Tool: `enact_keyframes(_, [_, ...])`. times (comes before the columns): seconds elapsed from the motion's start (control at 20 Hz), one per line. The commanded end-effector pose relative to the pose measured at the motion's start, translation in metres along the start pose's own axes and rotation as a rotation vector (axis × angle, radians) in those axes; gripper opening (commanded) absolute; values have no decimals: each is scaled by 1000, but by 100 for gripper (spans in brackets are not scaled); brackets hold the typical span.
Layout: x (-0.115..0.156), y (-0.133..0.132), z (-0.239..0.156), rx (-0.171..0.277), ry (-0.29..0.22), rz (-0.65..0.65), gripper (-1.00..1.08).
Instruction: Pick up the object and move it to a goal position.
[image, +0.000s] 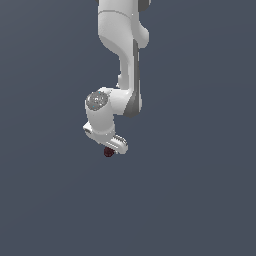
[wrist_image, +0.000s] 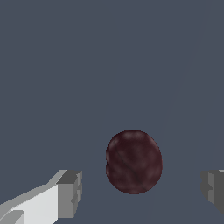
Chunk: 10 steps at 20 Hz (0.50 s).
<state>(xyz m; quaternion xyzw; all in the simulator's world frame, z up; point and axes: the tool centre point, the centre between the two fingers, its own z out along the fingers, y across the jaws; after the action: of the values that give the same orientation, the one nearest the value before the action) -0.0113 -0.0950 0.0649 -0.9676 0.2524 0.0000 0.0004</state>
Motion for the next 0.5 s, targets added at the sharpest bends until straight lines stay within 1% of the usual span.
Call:
enact_keyframes(0.0, [-1,1,13,-1,-1,2,100])
enact_keyframes(0.2, [-1,1,30,-1,0,4,100])
enact_keyframes(0.45, [0,1,37,-1,0,4,100])
